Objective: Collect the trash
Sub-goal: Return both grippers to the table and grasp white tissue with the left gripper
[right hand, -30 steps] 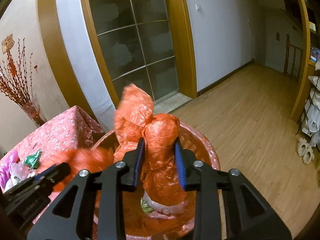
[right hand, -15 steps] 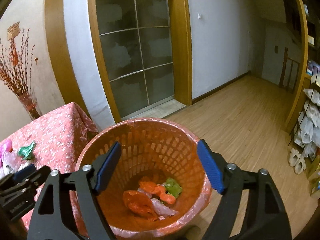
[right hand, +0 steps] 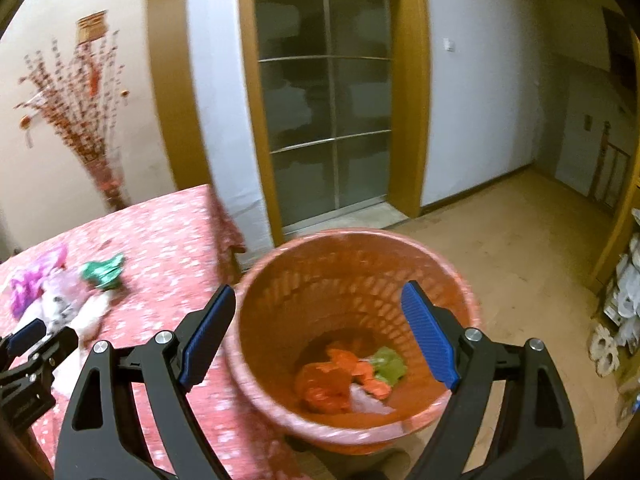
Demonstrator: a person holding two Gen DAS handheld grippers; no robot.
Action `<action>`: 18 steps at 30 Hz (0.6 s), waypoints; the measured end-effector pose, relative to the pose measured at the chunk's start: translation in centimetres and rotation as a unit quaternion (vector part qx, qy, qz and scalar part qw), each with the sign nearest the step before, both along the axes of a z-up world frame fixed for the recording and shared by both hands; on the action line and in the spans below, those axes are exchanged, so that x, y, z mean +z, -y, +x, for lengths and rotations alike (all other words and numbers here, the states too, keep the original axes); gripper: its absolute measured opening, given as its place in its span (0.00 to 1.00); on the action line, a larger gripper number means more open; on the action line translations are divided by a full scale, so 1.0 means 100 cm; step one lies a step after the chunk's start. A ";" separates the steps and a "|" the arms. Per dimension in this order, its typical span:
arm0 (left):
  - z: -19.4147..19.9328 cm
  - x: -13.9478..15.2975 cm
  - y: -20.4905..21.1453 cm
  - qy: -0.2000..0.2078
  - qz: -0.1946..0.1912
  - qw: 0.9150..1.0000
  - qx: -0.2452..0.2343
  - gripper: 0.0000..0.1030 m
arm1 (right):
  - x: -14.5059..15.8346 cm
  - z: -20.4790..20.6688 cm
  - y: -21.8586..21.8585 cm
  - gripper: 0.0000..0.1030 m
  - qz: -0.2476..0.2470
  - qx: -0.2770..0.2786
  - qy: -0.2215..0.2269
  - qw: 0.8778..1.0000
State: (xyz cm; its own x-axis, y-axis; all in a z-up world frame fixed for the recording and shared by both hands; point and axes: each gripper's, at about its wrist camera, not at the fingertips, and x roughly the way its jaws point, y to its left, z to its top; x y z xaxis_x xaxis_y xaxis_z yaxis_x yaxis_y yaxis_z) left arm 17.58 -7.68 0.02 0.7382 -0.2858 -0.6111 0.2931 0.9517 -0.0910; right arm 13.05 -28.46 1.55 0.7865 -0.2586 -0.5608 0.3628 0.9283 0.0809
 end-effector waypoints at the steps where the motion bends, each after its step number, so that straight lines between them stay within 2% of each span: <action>1: 0.001 0.001 -0.008 0.000 -0.001 1.000 0.007 0.73 | 0.000 0.001 -0.006 0.82 0.000 0.007 0.000 1.000; 8: 0.004 0.013 -0.079 0.021 0.002 0.997 0.081 0.73 | -0.001 0.016 -0.054 0.82 -0.006 0.067 -0.010 0.998; 13: 0.034 0.036 -0.156 0.039 -0.003 0.984 0.172 0.73 | -0.003 0.028 -0.082 0.82 -0.017 0.096 -0.015 0.995; 15: 0.055 0.040 -0.180 0.028 -0.005 0.980 0.199 0.72 | -0.003 0.032 -0.092 0.82 -0.021 0.104 -0.017 0.994; 18: 0.083 0.039 -0.203 0.003 -0.014 0.977 0.214 0.67 | -0.005 0.042 -0.108 0.82 -0.026 0.116 -0.020 0.993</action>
